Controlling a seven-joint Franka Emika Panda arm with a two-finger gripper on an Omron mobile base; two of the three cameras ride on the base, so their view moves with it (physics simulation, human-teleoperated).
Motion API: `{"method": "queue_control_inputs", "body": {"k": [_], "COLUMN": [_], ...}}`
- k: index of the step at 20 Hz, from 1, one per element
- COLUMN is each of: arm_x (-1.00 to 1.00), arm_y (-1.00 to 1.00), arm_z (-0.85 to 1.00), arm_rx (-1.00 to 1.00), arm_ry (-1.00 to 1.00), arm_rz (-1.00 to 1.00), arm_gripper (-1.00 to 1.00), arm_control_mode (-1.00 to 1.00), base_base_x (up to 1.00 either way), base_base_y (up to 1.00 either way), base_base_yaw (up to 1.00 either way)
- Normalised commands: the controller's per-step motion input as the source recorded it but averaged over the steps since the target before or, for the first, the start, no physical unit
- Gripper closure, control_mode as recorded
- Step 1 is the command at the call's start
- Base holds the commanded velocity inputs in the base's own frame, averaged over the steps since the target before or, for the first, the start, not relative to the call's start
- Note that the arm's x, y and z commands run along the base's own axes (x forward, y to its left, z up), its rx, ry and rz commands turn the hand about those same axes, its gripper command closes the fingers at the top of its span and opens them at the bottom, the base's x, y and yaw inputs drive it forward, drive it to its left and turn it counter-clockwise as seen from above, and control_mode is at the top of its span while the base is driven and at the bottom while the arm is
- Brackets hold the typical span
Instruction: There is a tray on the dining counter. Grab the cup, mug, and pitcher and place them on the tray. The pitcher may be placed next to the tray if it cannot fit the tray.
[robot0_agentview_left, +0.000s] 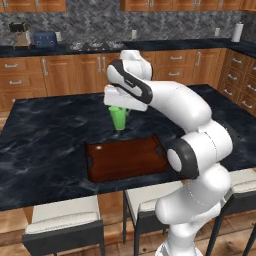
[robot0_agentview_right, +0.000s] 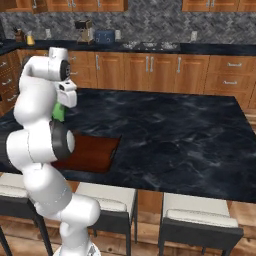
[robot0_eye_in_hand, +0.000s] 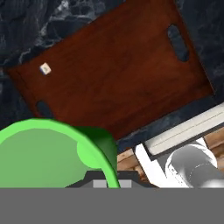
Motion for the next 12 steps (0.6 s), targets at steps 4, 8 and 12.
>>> {"method": "queue_control_inputs", "body": {"k": [4,8,12], "arm_x": [0.68,0.57,0.53], "arm_y": [0.18,0.17,0.2], "arm_z": [-0.57,-0.63,-0.66], "arm_rx": [-0.02,0.0,0.0], "arm_ry": [0.0,0.0,0.0], "arm_rz": [0.22,0.22,0.22], "arm_gripper": [1.0,1.0,1.0], "arm_control_mode": [-1.0,-1.0,-1.0], "base_base_x": [0.0,0.0,0.0], "base_base_y": [0.0,0.0,0.0], "base_base_yaw": [0.0,0.0,0.0]}}
